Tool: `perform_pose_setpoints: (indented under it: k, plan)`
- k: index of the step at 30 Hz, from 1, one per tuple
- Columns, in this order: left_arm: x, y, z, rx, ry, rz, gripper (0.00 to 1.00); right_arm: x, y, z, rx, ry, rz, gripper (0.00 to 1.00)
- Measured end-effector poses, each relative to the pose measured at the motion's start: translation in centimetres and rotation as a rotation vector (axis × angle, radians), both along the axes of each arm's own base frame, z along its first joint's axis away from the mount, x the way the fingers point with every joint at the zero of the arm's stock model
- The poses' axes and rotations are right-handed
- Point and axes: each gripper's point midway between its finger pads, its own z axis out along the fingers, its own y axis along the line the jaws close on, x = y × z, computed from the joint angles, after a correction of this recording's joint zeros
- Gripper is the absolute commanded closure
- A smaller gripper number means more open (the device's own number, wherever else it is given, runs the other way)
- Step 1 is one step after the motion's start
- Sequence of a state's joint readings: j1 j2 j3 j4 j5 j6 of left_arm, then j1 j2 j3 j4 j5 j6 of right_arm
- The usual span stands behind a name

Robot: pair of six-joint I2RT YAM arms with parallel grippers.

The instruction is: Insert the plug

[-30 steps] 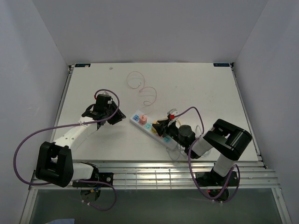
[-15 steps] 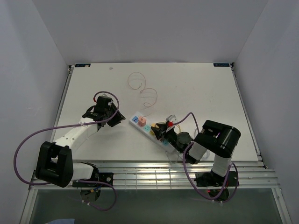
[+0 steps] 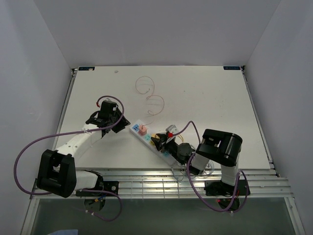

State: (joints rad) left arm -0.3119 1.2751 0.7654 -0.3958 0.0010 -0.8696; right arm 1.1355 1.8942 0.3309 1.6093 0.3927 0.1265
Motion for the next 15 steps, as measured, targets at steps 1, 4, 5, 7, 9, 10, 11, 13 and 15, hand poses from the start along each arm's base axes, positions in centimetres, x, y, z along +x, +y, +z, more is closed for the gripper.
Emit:
perform_pose_setpoints:
  k: [1, 4, 5, 7, 9, 10, 11, 13, 15]
  plan:
    - [0.0, 0.1, 0.0, 0.003, -0.002, 0.003, 0.51, 0.0, 0.0, 0.0, 0.002, 0.002, -0.001, 0.92]
    - [0.1, 0.2, 0.0, 0.01, -0.003, 0.007, 0.51, 0.1, 0.2, 0.1, 0.006, 0.002, -0.002, 0.92]
    - [0.1, 0.2, 0.0, 0.012, -0.004, 0.006, 0.51, 0.2, 0.4, 0.2, 0.008, 0.001, -0.001, 0.92]
    - [0.1, 0.3, 0.0, 0.018, -0.004, 0.006, 0.47, 0.4, 1.0, 0.2, 0.004, 0.003, 0.001, 0.92]
    - [-0.1, 0.5, 0.0, 0.024, -0.002, 0.009, 0.46, 0.6, 2.0, 0.2, -0.003, 0.006, 0.001, 0.92]
    - [-0.2, 0.6, 0.0, 0.03, -0.001, 0.013, 0.44, 0.7, 2.6, 0.1, -0.008, 0.008, -0.002, 0.92]
    - [-0.2, 0.8, 0.0, 0.035, -0.001, 0.015, 0.43, 0.8, 3.2, 0.1, -0.016, 0.01, -0.004, 0.92]
    - [-0.4, 1.1, 0.3, 0.047, -0.003, 0.023, 0.4, 1.0, 4.6, -0.1, -0.025, 0.014, -0.003, 0.92]
    - [-0.4, 1.3, 0.7, 0.056, -0.011, 0.03, 0.39, 1.2, 5.6, -0.2, -0.03, 0.016, -0.007, 0.92]
